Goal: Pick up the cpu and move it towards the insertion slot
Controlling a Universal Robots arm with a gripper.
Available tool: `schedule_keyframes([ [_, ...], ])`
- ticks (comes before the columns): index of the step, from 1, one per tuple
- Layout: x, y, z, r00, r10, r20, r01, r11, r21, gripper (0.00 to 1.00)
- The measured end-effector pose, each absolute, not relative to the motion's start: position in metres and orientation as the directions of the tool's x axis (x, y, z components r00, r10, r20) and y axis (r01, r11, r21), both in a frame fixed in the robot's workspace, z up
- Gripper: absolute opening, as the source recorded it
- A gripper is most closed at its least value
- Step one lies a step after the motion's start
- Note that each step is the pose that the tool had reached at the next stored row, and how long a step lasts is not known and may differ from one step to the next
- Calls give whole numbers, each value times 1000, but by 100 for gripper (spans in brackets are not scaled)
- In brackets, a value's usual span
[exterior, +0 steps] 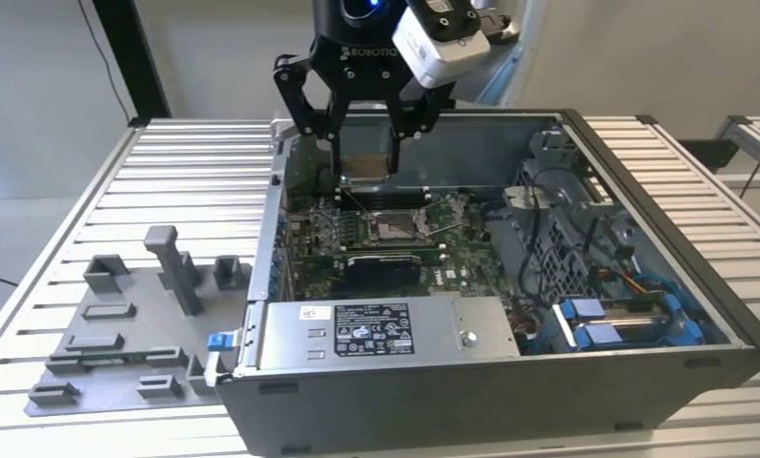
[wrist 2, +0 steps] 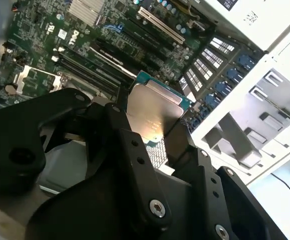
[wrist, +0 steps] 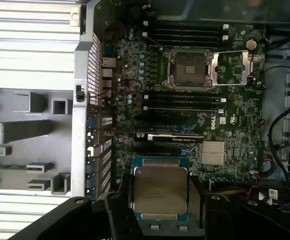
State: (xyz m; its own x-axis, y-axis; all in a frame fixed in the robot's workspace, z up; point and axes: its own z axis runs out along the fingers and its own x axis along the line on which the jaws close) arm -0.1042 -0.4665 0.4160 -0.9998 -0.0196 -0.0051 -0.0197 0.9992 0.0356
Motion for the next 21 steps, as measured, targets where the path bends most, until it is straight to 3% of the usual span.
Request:
schedule_keyframes([
  [21, -48, -467, 416, -1000, -20, -5, -20, 999, 36, 0],
])
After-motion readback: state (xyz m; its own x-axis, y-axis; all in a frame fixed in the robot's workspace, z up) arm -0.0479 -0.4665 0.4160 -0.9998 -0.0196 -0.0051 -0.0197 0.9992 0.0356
